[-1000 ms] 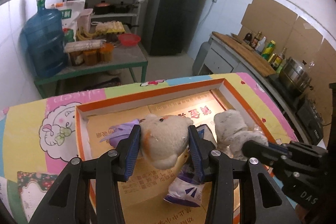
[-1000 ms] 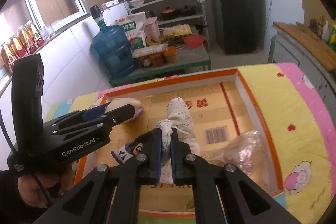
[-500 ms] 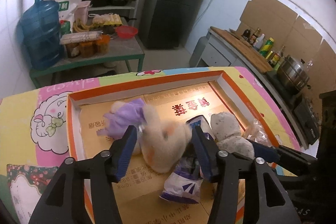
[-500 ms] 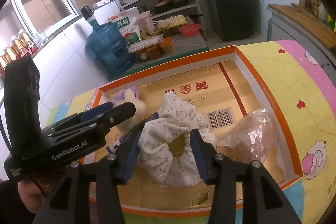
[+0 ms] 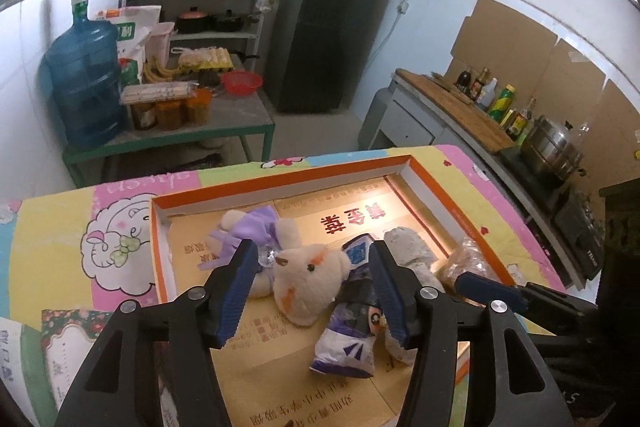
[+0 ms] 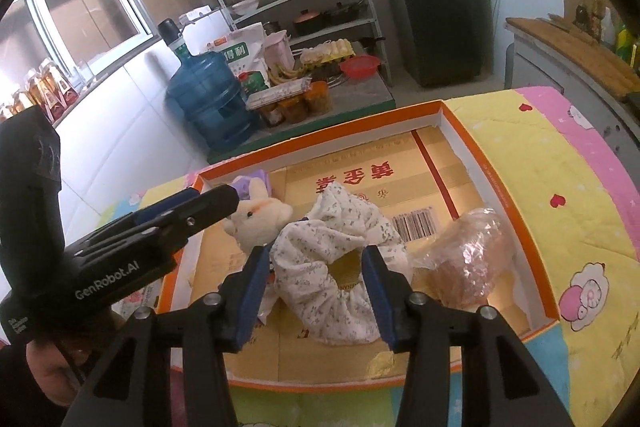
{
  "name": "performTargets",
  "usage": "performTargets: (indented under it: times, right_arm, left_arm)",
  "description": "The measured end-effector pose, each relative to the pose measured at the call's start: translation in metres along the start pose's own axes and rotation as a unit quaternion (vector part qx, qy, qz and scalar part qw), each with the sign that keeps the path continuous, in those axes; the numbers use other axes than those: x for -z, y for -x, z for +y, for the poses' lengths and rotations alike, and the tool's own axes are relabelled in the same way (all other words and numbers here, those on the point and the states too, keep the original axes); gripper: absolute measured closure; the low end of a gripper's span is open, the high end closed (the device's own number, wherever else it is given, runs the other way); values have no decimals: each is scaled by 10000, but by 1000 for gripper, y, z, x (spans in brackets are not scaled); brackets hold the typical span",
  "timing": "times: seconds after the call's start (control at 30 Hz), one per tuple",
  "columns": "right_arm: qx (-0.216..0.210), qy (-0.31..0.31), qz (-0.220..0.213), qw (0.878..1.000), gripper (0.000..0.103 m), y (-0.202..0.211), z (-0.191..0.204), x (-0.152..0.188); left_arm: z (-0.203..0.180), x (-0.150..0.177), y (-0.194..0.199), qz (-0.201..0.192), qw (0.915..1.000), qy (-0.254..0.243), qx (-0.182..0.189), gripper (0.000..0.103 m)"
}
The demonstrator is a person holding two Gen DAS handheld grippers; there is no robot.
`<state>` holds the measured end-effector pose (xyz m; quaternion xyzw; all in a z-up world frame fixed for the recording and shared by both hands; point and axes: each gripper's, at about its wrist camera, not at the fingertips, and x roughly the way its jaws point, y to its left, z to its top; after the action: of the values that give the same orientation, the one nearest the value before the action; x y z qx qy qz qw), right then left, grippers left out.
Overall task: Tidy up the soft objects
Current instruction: 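Open the left tool over the box while the right tool releases the floral plush, then move both tools back from the box toward the pile of soft items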
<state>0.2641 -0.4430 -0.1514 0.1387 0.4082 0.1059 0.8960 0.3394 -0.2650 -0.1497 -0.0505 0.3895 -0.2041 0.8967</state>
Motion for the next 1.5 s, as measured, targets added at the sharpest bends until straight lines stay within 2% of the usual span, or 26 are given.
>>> performTargets:
  times: [0.7, 1.5]
  right_arm:
    - [452, 171, -499, 9976, 55, 68, 50, 25]
    - [559, 311, -951, 9934, 55, 137, 145, 95]
  left_arm:
    - [7, 22, 86, -382, 9991, -137, 140, 44]
    - [42, 85, 210, -591, 9975, -282, 282, 44]
